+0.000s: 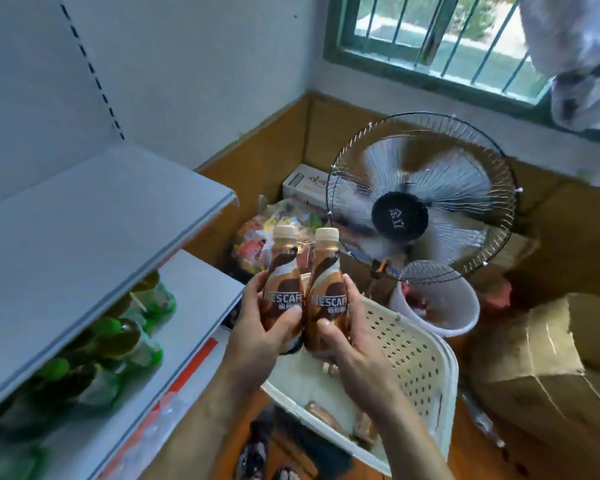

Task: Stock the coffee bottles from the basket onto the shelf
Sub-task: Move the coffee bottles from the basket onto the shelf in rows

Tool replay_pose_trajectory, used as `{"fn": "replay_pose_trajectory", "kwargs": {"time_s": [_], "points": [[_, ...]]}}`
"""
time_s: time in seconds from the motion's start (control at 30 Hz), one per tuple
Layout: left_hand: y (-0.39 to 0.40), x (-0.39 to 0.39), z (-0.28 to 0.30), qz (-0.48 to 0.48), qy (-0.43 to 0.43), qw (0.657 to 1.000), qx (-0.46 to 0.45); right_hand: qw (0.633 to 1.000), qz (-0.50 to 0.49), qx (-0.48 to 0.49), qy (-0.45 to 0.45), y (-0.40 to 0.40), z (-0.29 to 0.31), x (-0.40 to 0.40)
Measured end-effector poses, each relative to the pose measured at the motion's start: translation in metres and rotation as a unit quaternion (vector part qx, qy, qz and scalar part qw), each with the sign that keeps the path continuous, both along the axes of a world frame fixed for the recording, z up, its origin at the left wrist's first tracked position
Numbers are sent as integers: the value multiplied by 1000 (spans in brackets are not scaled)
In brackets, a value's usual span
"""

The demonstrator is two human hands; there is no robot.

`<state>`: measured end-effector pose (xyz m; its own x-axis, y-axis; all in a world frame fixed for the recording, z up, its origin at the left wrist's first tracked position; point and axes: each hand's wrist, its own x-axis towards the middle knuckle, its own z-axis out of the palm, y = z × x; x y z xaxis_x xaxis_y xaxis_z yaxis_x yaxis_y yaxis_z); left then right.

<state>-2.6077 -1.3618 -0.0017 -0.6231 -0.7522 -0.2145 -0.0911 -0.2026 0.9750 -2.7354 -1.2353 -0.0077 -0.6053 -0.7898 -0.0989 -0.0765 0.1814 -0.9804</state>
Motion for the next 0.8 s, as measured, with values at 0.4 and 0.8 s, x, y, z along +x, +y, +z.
{"fn": "replay_pose_trajectory", "kwargs": {"time_s": [0.4, 0.8], "points": [[18, 141, 38, 176, 8, 982, -68, 980, 195, -41, 2, -39, 30, 92], [48, 340, 82, 328, 0, 932, -157, 935, 337, -70, 88, -76, 72, 270]]}}
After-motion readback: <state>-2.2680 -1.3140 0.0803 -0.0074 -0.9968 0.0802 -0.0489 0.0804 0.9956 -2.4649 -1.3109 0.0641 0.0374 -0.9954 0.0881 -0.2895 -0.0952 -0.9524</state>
